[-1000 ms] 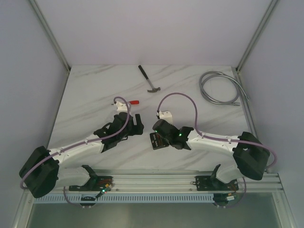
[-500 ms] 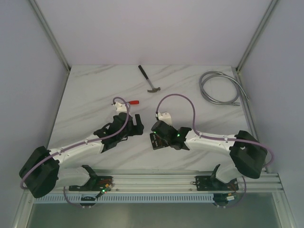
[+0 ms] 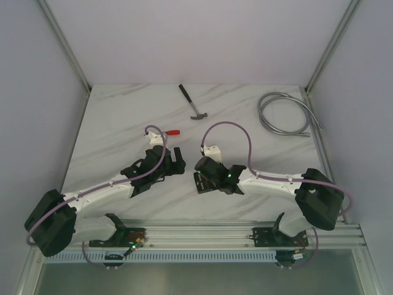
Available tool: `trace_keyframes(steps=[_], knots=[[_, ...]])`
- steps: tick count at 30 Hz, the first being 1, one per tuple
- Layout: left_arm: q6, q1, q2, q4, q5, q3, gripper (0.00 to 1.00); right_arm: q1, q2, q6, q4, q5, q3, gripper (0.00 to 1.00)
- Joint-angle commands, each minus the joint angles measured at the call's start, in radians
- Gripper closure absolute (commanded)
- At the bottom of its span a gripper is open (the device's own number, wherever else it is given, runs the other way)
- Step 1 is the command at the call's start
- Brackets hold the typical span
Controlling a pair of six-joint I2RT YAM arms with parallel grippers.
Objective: Snap on the fuse box
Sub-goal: Install the fuse at the fuse box base.
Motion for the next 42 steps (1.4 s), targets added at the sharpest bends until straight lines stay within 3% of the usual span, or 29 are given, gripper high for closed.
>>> trace_keyframes(steps=[1,27,42], knots=[[-0.007,0.004,-0.021,-0.008,-0.008,-0.015,0.07,0.013,0.028,0.024,0.009,0.035,0.008,1.00],[-0.026,0.004,-0.054,-0.010,-0.023,-0.031,0.07,0.069,0.009,0.066,-0.011,0.109,-0.033,1.00],[-0.027,0.002,-0.051,-0.007,-0.019,-0.029,0.07,0.069,-0.001,0.075,-0.015,0.121,-0.034,0.83]])
